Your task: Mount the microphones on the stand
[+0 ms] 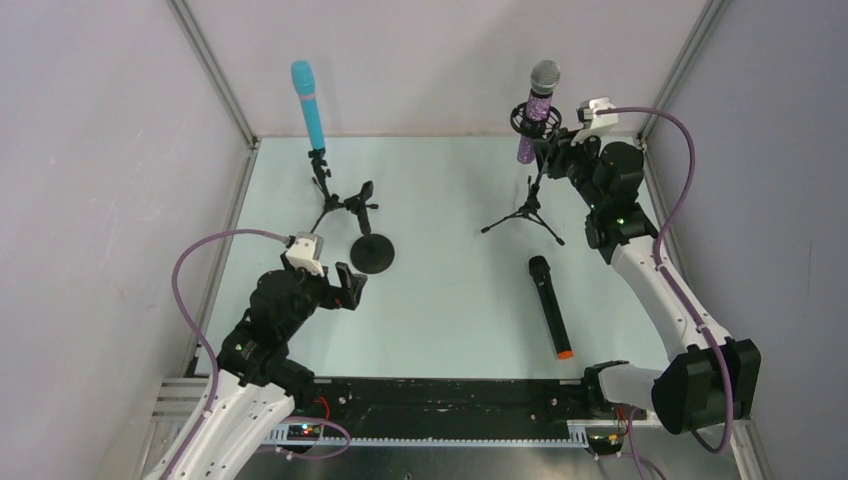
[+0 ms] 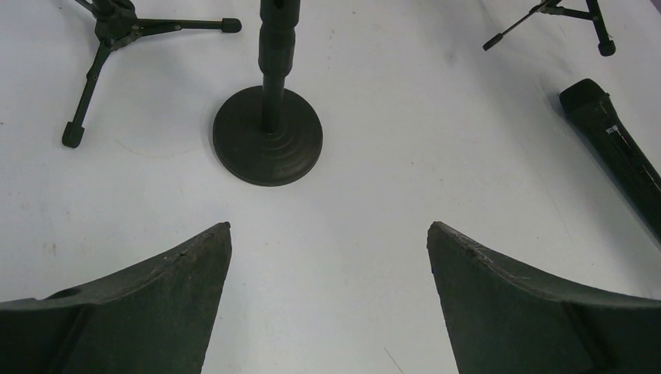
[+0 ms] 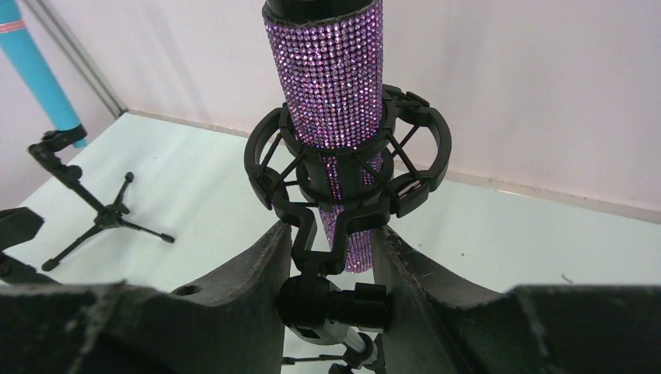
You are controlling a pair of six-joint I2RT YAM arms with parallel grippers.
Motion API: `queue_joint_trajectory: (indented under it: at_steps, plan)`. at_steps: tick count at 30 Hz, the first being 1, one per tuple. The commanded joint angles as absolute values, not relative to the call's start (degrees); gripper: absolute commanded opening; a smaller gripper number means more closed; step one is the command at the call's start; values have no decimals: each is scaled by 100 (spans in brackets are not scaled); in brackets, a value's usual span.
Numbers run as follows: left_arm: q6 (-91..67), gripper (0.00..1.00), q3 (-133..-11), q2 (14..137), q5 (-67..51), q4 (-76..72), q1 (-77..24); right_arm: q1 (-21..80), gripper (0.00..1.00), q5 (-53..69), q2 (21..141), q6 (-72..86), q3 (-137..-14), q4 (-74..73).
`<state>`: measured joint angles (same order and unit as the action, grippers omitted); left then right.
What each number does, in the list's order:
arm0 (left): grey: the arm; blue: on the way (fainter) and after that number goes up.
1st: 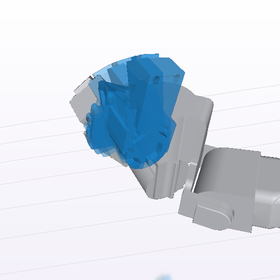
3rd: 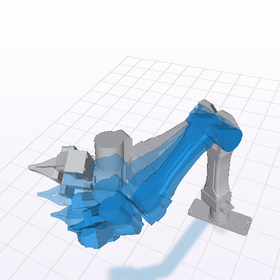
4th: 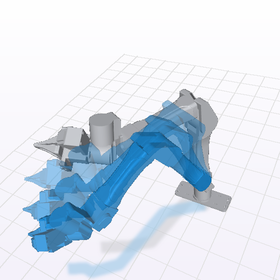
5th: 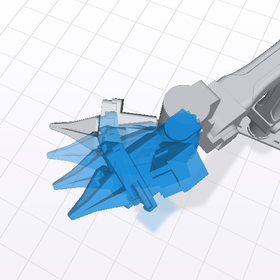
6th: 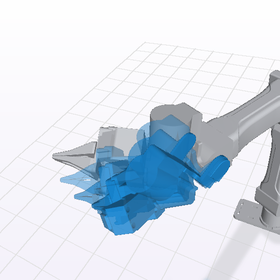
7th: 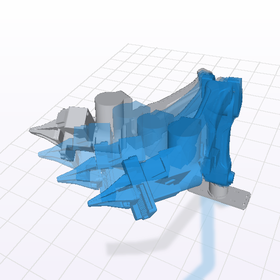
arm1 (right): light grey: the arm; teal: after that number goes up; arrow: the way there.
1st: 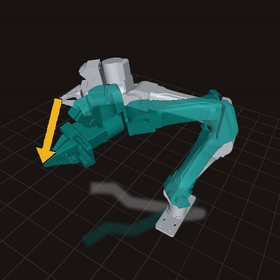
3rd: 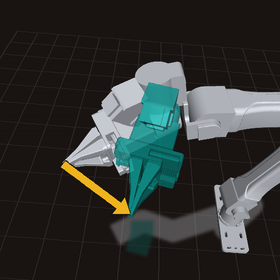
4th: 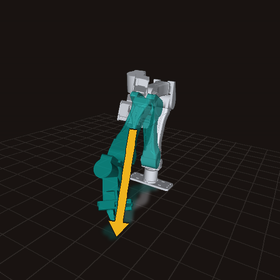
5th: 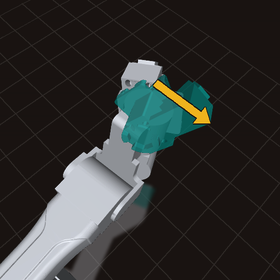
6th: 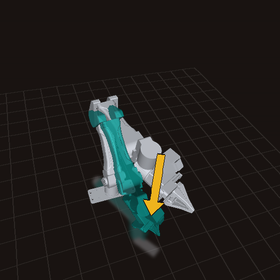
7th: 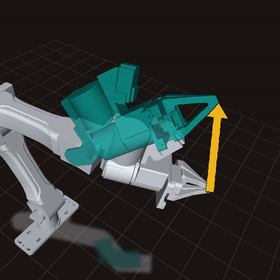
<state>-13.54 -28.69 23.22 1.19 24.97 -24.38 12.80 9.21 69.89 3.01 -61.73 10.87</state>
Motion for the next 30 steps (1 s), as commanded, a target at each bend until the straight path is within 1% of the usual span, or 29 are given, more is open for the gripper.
queue_joint_trajectory:
  at_steps: [1, 5, 10, 16, 30]
  plan:
    - [-1428, 98, -2896, 2309, 45, 2369, -2419, 1109, 0, 762, 6939, 296, -6642, 1903]
    - [-1433, 98, -2894, 2325, -96, 2373, -2417, 1037, 0, 490, 7072, 47, -6643, 1899]
    - [-1433, 98, -2898, 2355, -116, 2368, -2420, 749, 0, 255, 7244, 190, -6578, 1956]
    - [-1428, 98, -2892, 2357, -140, 2371, -2421, 421, 0, 118, 7331, 303, -6155, 2494]
    - [-1428, 98, -2892, 2374, -116, 2365, -2417, 362, 0, -491, 7500, 636, -5471, 2808]
